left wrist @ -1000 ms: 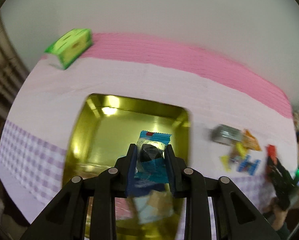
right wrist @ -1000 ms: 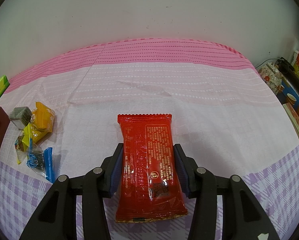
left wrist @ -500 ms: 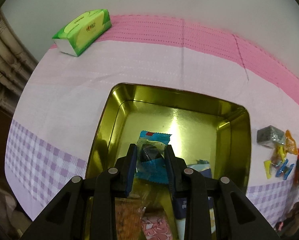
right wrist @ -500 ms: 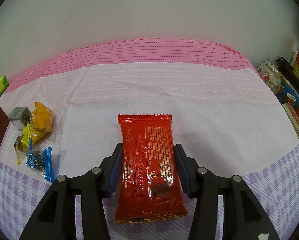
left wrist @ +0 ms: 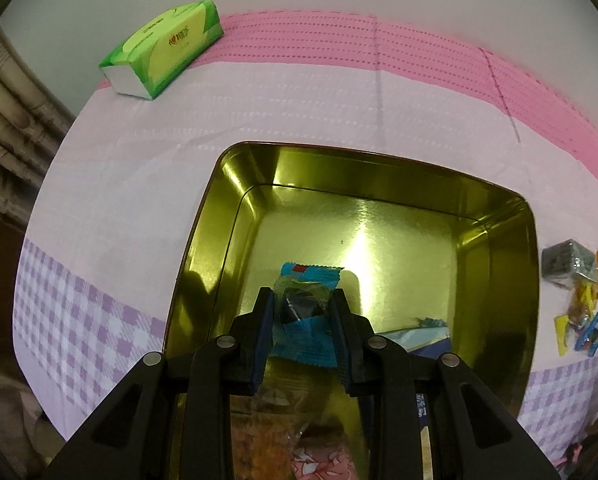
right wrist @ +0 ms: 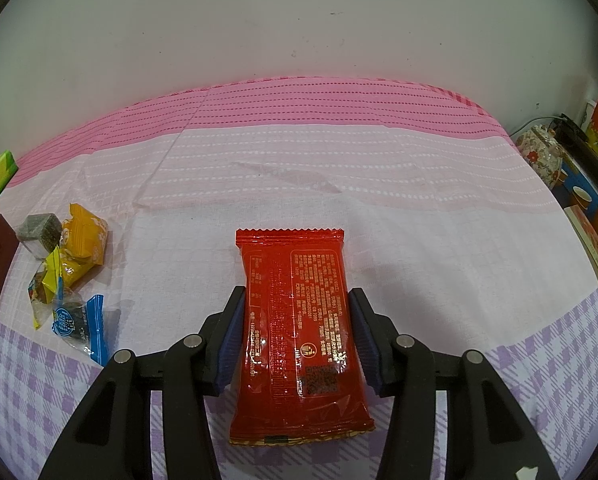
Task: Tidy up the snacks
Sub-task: 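Carry the teal candy over the gold tin with the left gripper, then open the left gripper to drop the teal candy into the tin, then carry the red snack pack into the gold tin and open the right gripper, then move the right gripper to the blue-wrapped round candy and grasp it, then grasp the yellow-wrapped candy with the left gripper while the right holds the blue candy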
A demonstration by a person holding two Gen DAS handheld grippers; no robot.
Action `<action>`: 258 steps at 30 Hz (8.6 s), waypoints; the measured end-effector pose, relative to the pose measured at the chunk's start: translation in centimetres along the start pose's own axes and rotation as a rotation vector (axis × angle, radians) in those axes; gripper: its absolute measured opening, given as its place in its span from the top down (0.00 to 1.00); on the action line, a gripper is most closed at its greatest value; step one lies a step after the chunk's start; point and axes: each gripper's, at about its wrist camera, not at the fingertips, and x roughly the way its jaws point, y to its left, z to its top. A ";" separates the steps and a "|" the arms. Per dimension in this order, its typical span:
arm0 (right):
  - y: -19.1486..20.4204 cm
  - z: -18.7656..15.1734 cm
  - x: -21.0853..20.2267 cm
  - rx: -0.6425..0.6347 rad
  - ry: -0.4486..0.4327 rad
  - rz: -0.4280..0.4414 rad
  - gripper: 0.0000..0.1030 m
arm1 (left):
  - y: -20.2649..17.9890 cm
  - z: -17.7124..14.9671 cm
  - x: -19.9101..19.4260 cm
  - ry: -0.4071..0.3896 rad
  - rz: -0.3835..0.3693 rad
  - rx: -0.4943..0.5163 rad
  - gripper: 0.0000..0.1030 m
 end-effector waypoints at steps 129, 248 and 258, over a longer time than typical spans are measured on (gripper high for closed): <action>33.6 -1.8 -6.8 -0.275 0.296 0.335 0.61 | 14.6 -5.4 -8.5 -0.233 0.031 -0.291 0.23; -1.0 -0.2 0.6 -0.094 -0.005 0.055 0.71 | -19.7 -5.6 -7.3 -0.190 -0.281 0.443 0.29; -1.4 -0.4 0.6 -0.093 -0.006 0.052 0.71 | -22.2 -3.8 -3.9 -0.118 -0.290 0.456 0.45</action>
